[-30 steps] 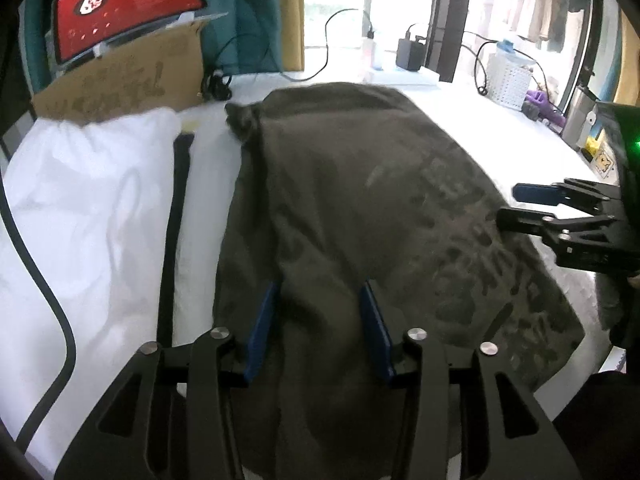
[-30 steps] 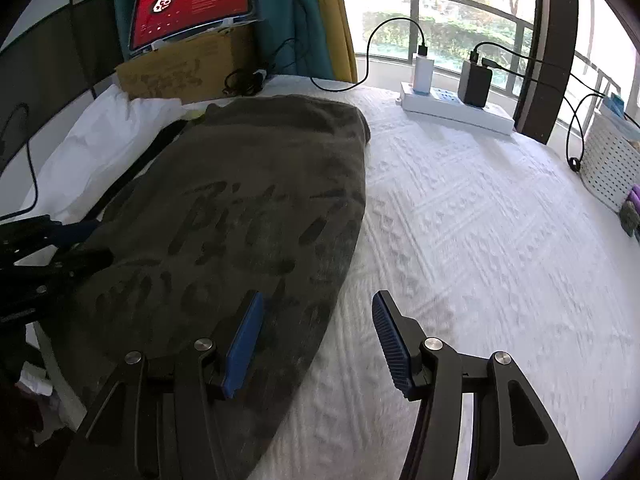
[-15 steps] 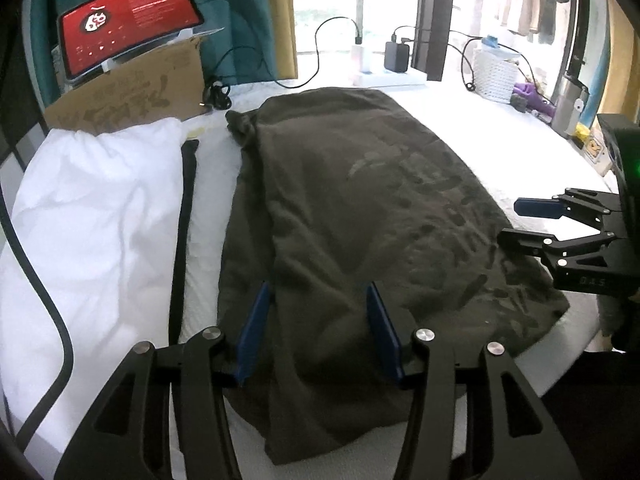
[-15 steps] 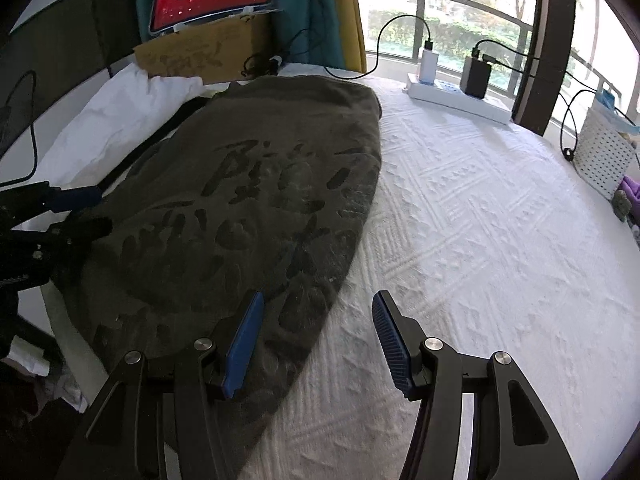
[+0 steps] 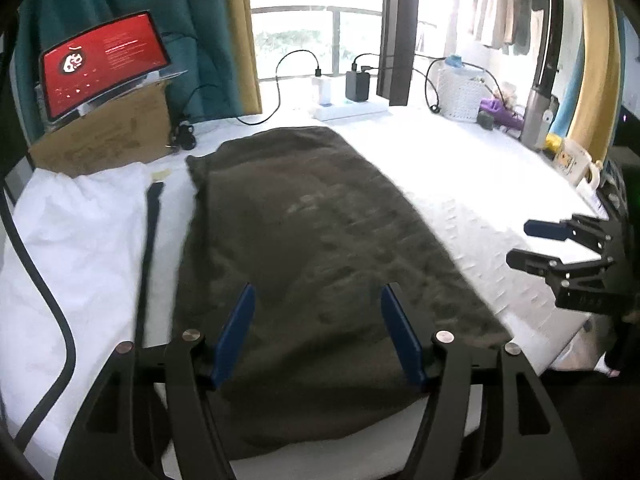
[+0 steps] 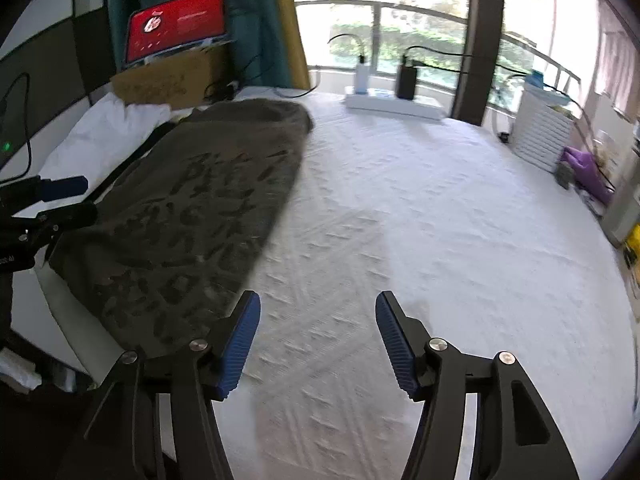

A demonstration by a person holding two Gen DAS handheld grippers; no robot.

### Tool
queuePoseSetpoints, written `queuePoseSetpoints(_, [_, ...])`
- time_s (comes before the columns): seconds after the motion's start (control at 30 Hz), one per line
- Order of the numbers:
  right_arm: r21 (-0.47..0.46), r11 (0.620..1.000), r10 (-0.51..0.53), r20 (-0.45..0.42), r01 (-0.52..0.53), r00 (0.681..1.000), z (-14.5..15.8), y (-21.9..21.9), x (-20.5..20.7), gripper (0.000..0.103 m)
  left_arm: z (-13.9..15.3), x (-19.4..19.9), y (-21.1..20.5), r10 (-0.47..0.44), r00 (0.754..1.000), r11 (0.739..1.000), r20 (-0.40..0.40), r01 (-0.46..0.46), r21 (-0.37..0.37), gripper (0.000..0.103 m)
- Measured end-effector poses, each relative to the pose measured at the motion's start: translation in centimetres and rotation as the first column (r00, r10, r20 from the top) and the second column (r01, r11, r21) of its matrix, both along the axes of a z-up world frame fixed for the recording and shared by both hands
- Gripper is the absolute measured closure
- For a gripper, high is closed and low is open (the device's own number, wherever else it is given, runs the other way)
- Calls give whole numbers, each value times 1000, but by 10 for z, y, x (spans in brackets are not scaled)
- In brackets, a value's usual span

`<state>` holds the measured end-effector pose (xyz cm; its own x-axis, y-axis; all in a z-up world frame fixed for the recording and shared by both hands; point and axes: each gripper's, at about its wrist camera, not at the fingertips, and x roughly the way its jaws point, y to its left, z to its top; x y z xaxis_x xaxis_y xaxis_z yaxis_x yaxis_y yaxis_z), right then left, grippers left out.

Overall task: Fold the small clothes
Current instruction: 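Open the left gripper and pull both grippers back from the sweatshirt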

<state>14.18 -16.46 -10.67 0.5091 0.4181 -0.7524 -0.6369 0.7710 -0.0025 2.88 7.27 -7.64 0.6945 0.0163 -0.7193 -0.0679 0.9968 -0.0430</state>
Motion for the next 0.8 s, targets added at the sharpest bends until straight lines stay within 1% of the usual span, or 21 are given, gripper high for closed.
queuePoseSetpoints(0.07, [12, 1000, -21, 8, 21, 1000, 4, -10, -1, 40, 2, 3, -7, 0, 1000, 1000, 8, 0, -30, 37])
queuePoseSetpoints(0.13, [25, 999, -36, 19, 35, 999, 9, -21, -2, 40, 9, 6, -18, -8, 1000, 999, 21, 9, -42, 37])
queuePoseSetpoints(0.2, [39, 998, -53, 31, 52, 998, 14, -31, -3, 40, 15, 7, -28, -18, 999, 999, 44, 20, -34, 37])
queuePoseSetpoints(0.3, [66, 994, -86, 48, 83, 995, 23, -47, -3, 40, 31, 6, -45, -27, 994, 999, 101, 29, -20, 37])
queuePoseSetpoints(0.37, [77, 992, -103, 60, 98, 993, 27, -54, -4, 40, 40, 5, -52, -27, 992, 999, 126, 30, -18, 37])
queuePoseSetpoints(0.5, [97, 988, -133, 92, 124, 987, 40, -68, -8, 39, 54, 1, -59, -16, 984, 1000, 179, 14, 13, 36])
queuePoseSetpoints(0.57, [105, 986, -144, 105, 133, 984, 46, -74, -11, 39, 61, -4, -60, 16, 977, 1000, 214, -17, 5, 29])
queuePoseSetpoints(0.6, [109, 985, -148, 109, 136, 983, 48, -76, -12, 39, 62, -4, -60, 27, 976, 1000, 217, -28, 1, 20])
queuePoseSetpoints(0.63, [114, 984, -153, 115, 140, 981, 51, -79, -13, 39, 64, -4, -62, 40, 975, 999, 218, -41, -2, 17])
queuePoseSetpoints(0.73, [121, 981, -168, 138, 152, 976, 62, -84, -18, 39, 70, -6, -65, 60, 968, 998, 242, -62, -2, 16])
queuePoseSetpoints(0.8, [125, 980, -174, 153, 155, 973, 68, -86, -22, 39, 73, -9, -70, 51, 966, 999, 255, -51, -3, 16])
